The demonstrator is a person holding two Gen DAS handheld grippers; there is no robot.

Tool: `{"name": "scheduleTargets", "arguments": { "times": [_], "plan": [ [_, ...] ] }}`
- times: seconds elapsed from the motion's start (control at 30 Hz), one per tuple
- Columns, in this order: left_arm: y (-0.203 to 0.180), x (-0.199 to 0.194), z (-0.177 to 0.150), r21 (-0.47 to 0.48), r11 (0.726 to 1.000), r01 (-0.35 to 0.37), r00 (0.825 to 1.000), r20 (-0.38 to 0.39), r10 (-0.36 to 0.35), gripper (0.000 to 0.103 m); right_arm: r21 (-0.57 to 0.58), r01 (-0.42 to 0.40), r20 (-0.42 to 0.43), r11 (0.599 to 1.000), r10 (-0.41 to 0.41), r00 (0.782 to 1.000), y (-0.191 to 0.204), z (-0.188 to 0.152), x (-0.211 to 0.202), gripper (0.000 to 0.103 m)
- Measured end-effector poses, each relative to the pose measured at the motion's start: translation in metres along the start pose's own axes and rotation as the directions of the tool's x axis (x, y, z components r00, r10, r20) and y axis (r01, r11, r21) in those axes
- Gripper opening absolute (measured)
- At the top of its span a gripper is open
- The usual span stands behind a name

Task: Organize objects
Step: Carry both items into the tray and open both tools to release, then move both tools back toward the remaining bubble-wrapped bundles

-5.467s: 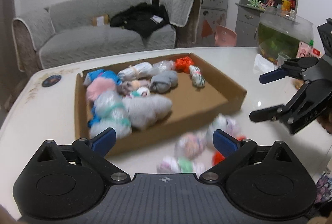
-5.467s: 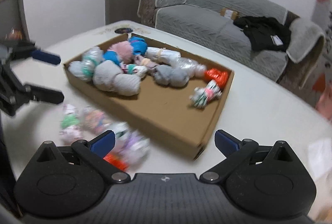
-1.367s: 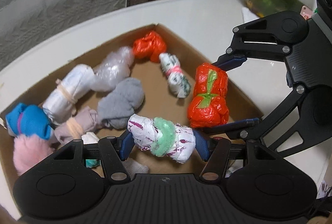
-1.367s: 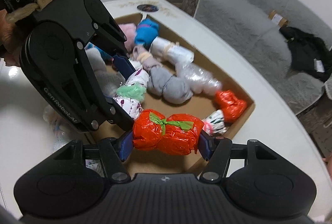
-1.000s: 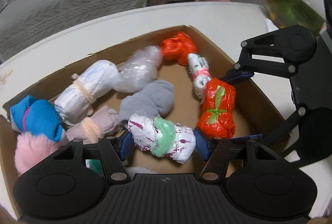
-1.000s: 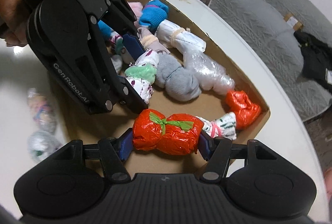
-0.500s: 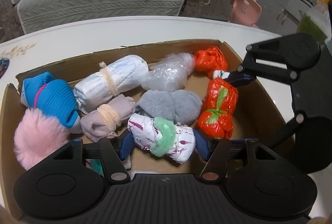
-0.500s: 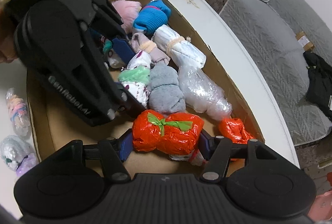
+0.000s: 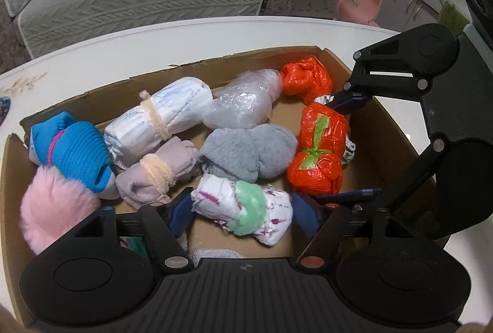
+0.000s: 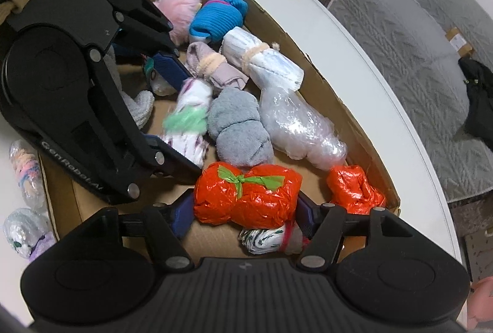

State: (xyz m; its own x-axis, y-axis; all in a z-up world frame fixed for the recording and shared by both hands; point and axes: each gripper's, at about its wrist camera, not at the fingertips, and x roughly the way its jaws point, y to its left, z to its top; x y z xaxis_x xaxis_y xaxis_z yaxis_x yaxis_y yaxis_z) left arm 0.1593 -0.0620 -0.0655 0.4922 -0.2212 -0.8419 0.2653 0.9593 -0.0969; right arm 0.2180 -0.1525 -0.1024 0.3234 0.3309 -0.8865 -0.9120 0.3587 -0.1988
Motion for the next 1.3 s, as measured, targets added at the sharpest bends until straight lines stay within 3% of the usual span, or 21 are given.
{"name": "scheduleTargets", "arguments": {
  "times": [0.17, 0.57, 0.73, 0.93, 1.1, 1.3],
  "plan": [
    [0.0, -0.002, 0.0, -0.002, 1.0, 0.012, 1.0, -0.001, -0.012, 0.087, 0.001, 0.005, -0.003, 1.0, -0.005, 1.0, 0.002, -0.001, -0.002, 0.064],
    [-0.003, -0.013, 0.0, -0.011, 1.0, 0.018, 1.0, 0.013, -0.018, 0.094, 0.029, 0.017, 0.024, 0.999, -0.018, 1.0, 0.005, -0.002, -0.011, 0.069],
    [-0.005, -0.027, -0.002, -0.025, 1.0, 0.004, 0.999, 0.05, -0.003, 0.1, 0.049, 0.018, 0.041, 0.999, -0.02, 0.999, 0.006, -0.001, -0.02, 0.072],
    [-0.002, -0.04, -0.009, -0.054, 0.998, -0.011, 0.997, 0.08, 0.016, 0.1, 0.093, 0.013, 0.057, 0.996, -0.018, 0.998, 0.012, -0.001, -0.028, 0.076],
    [-0.002, -0.064, -0.018, -0.048, 0.999, -0.018, 0.991, 0.134, 0.024, 0.101, 0.117, 0.044, 0.074, 0.992, -0.053, 0.996, 0.023, -0.002, -0.041, 0.08],
    [-0.005, -0.104, -0.045, -0.033, 0.997, -0.065, 0.968, 0.24, 0.071, 0.102, 0.194, 0.069, 0.154, 0.979, -0.099, 0.983, 0.045, -0.015, -0.072, 0.088]
  ]
}}
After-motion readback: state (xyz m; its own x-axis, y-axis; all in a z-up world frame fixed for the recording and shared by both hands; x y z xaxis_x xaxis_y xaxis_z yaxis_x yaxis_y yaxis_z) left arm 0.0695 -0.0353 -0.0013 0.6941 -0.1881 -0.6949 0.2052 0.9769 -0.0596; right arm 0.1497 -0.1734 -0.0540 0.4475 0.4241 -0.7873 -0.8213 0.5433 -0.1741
